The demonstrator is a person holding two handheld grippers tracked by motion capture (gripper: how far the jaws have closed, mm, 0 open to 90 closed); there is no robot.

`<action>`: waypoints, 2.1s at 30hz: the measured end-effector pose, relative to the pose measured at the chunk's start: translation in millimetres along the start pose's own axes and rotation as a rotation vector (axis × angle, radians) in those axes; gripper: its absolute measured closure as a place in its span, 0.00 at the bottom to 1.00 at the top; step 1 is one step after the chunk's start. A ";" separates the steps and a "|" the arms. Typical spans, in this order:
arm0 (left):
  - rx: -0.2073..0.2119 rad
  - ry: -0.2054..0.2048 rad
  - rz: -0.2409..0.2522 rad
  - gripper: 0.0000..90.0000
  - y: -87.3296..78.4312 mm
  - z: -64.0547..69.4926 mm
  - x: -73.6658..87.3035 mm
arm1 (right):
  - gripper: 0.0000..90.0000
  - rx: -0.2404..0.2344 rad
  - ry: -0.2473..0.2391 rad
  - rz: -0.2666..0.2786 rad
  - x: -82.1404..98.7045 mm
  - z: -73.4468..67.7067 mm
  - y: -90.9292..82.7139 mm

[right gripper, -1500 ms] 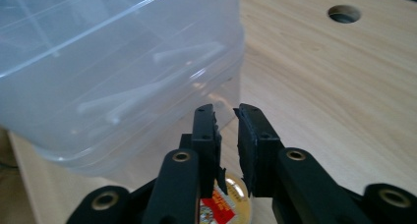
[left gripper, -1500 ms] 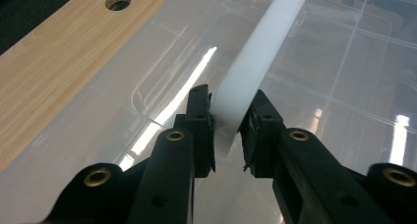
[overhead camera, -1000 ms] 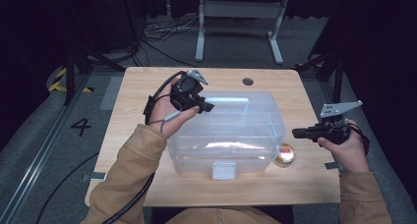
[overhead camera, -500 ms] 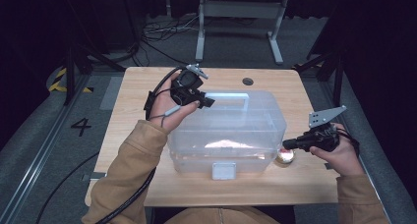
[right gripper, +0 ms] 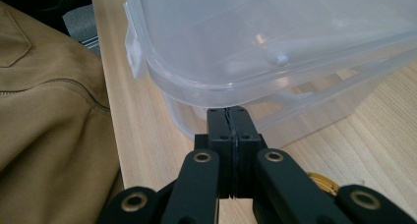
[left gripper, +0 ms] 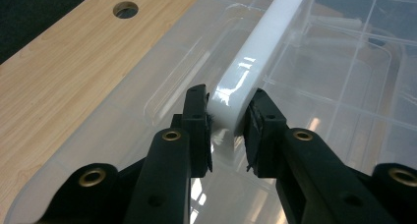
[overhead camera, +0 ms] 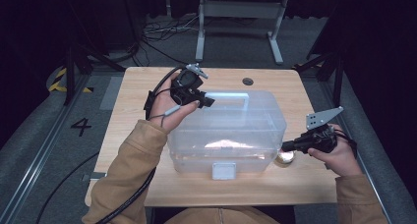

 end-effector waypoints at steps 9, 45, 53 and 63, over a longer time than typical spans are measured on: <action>-0.014 0.009 -0.001 0.82 -1.2 1.0 0.2 | 1.00 -0.007 -0.001 0.003 -0.6 -0.8 1.0; -0.029 0.068 0.188 0.66 -66.1 43.0 -2.4 | 1.00 0.097 0.066 0.153 -26.4 7.5 -14.7; -0.014 0.074 0.189 0.66 -70.0 55.7 4.5 | 1.00 0.127 0.141 0.202 -38.4 12.9 -21.2; -0.004 0.064 0.189 0.67 -69.4 64.6 14.7 | 1.00 0.130 0.181 0.276 -53.7 23.8 -26.1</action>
Point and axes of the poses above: each handheld gripper's, and its own axes: y roughly forward along the jaws, x roughly out of its underside, z roughly to its right, the point moved 10 cm from there along y, roughly forward along the jaws, and after that the axes turned 9 degrees about x, right-handed, at the moved point
